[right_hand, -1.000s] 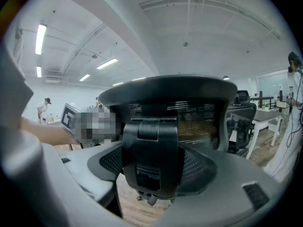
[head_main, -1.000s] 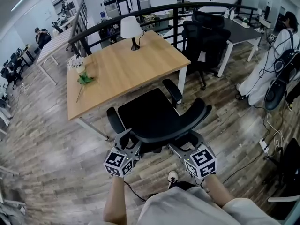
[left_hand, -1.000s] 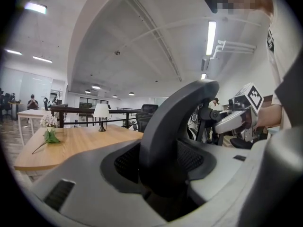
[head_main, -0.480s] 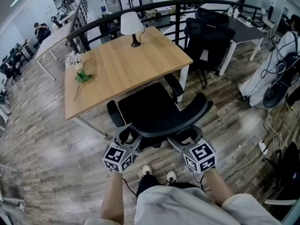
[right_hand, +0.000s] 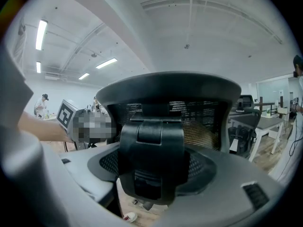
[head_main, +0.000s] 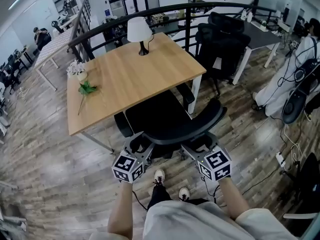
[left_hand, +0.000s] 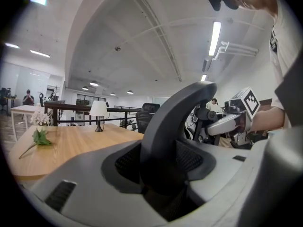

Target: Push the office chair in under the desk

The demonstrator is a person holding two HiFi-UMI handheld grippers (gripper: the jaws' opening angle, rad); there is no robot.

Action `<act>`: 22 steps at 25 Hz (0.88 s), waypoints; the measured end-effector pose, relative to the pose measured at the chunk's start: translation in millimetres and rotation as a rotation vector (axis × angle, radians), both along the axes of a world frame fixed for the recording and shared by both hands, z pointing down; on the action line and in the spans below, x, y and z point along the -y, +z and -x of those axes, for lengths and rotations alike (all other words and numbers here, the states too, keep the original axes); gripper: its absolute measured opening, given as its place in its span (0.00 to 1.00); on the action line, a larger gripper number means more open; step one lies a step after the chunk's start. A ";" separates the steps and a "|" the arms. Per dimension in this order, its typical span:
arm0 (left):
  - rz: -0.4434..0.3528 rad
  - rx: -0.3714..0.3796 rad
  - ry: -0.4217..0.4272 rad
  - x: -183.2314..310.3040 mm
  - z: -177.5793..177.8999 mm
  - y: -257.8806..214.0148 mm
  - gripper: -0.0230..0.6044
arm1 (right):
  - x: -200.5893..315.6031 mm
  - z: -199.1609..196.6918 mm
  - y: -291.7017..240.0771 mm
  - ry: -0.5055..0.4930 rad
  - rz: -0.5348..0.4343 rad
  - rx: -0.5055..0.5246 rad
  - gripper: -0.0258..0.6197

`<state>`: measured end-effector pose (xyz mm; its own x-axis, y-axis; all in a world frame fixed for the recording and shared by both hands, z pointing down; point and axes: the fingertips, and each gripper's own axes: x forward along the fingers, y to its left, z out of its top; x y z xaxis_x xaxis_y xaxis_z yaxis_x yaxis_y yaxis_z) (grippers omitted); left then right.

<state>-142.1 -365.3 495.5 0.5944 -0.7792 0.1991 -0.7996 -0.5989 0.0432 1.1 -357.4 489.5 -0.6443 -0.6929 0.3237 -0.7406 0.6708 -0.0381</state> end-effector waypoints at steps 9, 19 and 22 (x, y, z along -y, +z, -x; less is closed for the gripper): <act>0.006 -0.015 0.005 47.6 8.5 -0.4 0.42 | 50.8 7.8 -0.5 0.017 -0.016 -0.009 0.53; 0.016 -0.030 -0.006 95.2 23.5 -4.1 0.41 | 103.9 22.2 -3.6 0.009 -0.030 -0.020 0.53; 0.016 -0.037 -0.013 111.1 26.4 -4.8 0.41 | 121.8 24.4 -4.5 0.014 -0.040 -0.018 0.53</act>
<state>-168.5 -476.4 490.7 0.5911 -0.7839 0.1897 -0.8052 -0.5873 0.0823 -23.2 -479.2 485.0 -0.6290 -0.7143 0.3069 -0.7501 0.6613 0.0020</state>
